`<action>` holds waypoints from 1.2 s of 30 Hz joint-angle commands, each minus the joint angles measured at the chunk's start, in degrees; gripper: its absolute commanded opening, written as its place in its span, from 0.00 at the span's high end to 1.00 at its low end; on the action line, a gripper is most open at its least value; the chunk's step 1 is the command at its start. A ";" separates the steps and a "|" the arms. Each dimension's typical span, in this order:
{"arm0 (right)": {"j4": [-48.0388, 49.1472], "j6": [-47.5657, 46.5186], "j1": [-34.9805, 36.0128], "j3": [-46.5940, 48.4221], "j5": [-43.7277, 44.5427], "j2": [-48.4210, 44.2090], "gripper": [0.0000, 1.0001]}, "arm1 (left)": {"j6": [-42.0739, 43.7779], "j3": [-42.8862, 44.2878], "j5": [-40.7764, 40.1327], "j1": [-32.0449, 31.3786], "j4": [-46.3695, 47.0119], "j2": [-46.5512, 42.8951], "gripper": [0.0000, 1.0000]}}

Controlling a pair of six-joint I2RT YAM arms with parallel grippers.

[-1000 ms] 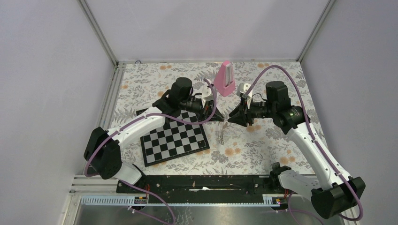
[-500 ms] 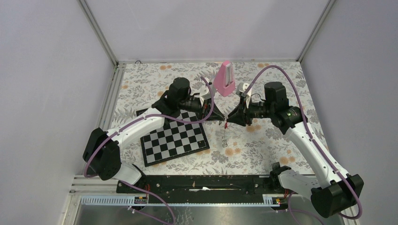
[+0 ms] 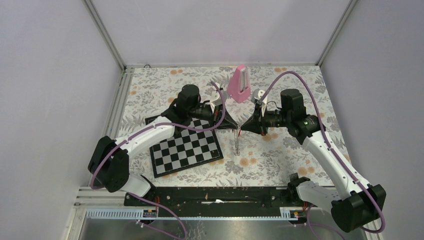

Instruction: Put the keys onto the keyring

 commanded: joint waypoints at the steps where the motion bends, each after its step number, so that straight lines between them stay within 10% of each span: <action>1: 1.74 1.07 -0.03 -0.70 -1.30 -0.47 0.95 | -5.21 -0.51 3.83 0.68 11.40 -3.02 1.00; 36: 4.81 2.89 -0.28 -2.83 -4.36 -1.18 0.67 | -18.97 -5.52 4.81 1.91 29.57 -2.40 1.00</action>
